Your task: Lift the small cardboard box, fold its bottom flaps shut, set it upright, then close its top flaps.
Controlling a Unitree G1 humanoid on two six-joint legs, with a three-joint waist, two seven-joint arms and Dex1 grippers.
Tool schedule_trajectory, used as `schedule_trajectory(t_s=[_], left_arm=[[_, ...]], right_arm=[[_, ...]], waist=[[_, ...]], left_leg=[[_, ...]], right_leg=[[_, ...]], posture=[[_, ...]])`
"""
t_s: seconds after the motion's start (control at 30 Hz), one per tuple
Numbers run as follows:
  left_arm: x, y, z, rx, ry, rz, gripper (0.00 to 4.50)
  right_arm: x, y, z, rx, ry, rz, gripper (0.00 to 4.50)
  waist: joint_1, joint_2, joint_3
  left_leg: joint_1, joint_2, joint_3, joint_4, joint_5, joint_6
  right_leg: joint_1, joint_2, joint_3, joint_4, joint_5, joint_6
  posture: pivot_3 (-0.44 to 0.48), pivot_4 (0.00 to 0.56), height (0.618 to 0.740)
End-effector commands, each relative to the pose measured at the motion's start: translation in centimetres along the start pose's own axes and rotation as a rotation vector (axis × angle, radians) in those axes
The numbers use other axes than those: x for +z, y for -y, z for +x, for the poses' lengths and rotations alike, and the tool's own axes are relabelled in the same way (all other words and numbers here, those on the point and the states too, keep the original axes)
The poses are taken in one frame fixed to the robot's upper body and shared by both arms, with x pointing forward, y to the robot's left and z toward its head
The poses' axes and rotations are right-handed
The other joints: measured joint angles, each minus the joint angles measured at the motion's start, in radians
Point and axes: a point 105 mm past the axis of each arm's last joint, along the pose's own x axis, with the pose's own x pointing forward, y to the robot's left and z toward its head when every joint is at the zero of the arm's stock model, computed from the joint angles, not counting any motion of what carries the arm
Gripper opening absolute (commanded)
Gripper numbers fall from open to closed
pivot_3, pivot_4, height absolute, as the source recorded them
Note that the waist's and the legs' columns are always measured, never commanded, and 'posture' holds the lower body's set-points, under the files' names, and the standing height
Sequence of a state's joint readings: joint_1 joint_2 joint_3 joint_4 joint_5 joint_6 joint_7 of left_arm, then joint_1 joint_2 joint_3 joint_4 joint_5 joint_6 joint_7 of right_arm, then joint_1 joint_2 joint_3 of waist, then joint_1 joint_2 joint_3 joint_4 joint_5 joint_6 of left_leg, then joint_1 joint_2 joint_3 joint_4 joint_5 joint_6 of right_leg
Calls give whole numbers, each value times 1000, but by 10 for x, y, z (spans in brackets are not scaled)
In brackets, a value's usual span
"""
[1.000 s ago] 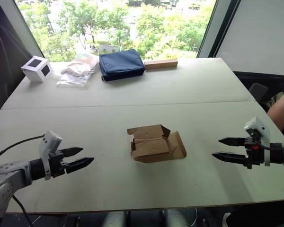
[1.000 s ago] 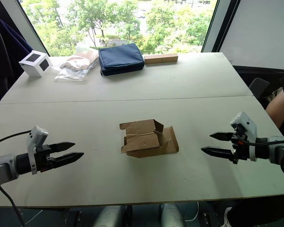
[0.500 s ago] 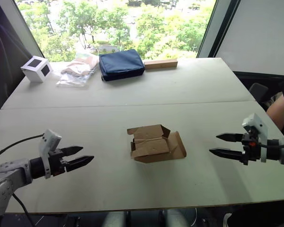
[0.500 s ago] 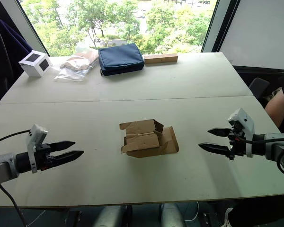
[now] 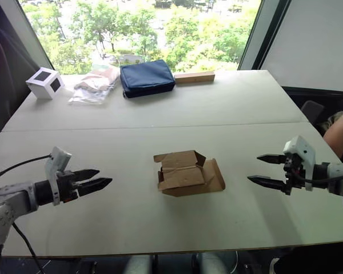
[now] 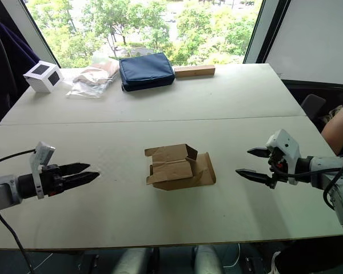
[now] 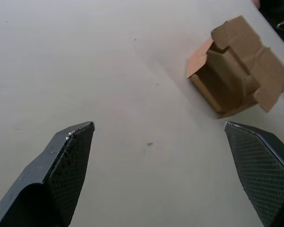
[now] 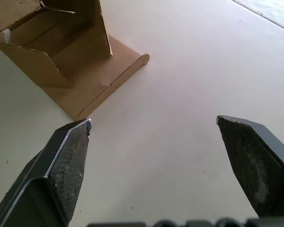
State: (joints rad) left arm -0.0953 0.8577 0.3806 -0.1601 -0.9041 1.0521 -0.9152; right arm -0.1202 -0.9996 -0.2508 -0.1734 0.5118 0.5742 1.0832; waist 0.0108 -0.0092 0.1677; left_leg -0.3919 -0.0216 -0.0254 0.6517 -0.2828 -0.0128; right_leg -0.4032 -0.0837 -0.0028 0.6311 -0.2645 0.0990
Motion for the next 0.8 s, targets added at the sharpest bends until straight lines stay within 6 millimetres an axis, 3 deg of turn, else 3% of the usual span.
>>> schedule_trajectory(t_s=[0.03,0.2,0.3,0.37,0.57,0.8], left_arm=[[7,8,4,-56,12,-75,4500],[9,24,28,-255,37,-313,4500],[-5,39,43,-325,-37,-348,4500],[-5,39,56,-342,-23,-370,4500],[-7,41,90,-397,-18,-422,4500],[0,50,101,-453,-36,-421,4500]], right_arm=[[25,-13,2,15,57,-74,4488],[23,-28,8,27,-19,-188,4488],[37,-40,9,43,18,-208,4488],[45,-45,10,24,36,-244,4488],[42,-59,8,20,10,-232,4488],[50,-72,-7,-5,62,-153,4488]], waist=[[-1,0,0],[2,0,0],[0,-1,0],[-1,-1,0],[4,-2,-1],[1,-2,-1]], left_leg=[[0,0,0,0,0,0],[0,1,-1,0,0,0],[0,0,0,2,0,0],[0,0,0,2,0,0],[0,0,-1,2,1,-1],[0,0,-1,2,1,-1]], right_leg=[[0,0,0,0,0,0],[0,2,0,1,0,0],[0,3,0,1,0,1],[0,2,0,1,1,1],[1,3,0,1,0,1],[1,2,0,1,0,1]], posture=[[0,150,737],[0,150,737],[0,150,737],[0,150,737],[0,150,737],[0,150,737]])
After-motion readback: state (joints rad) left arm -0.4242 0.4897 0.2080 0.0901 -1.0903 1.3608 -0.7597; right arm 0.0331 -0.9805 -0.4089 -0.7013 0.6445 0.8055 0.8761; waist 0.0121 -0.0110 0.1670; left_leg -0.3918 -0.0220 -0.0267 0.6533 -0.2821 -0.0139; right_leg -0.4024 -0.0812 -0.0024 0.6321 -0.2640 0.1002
